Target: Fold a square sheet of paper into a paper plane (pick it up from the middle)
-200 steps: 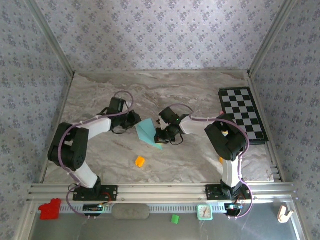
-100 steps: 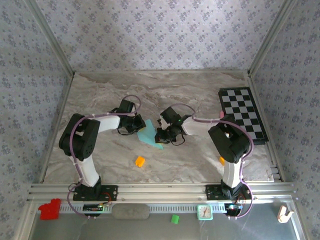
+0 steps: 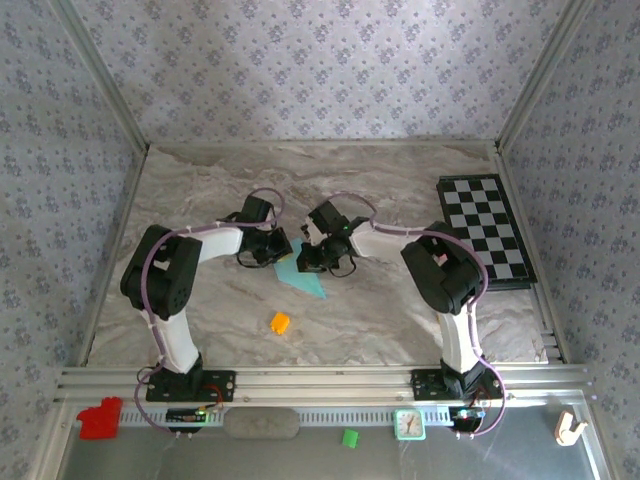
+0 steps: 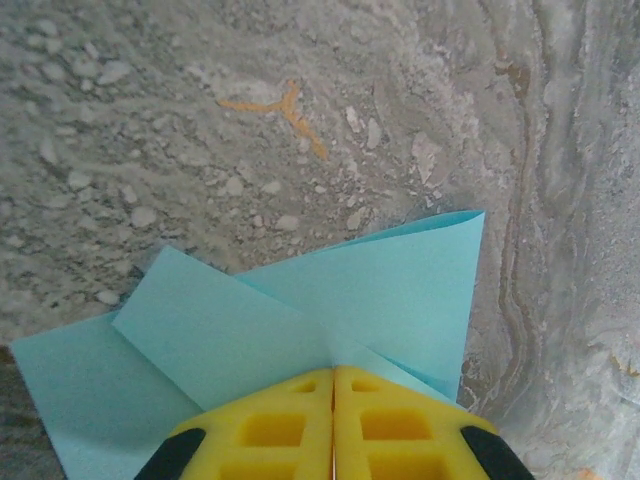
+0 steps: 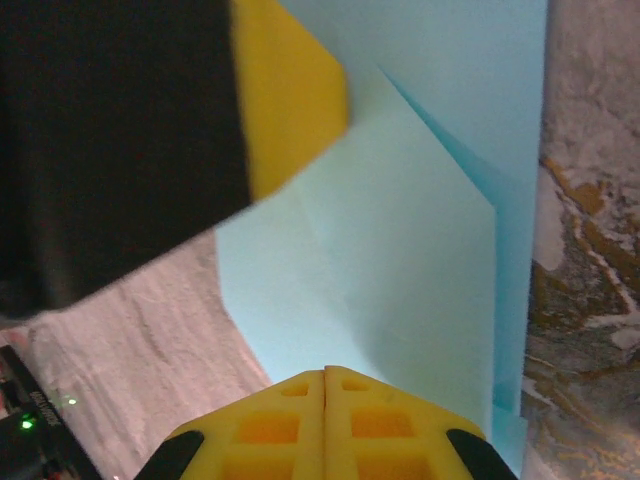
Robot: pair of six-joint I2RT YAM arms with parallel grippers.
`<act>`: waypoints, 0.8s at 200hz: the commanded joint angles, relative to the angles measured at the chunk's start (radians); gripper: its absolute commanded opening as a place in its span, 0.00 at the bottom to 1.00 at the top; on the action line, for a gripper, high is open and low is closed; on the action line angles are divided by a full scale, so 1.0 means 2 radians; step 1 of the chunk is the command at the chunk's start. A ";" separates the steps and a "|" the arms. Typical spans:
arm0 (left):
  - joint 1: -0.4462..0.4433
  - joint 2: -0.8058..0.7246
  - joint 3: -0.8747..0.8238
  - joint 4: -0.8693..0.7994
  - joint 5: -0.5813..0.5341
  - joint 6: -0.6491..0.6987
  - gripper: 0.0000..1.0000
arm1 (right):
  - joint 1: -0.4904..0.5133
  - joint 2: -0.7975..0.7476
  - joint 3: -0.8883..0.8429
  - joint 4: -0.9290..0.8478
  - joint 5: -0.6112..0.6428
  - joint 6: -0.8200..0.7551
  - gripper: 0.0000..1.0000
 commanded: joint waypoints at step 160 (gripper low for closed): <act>-0.005 0.002 0.033 -0.069 -0.021 0.015 0.10 | -0.023 -0.180 -0.228 0.048 -0.008 0.004 0.09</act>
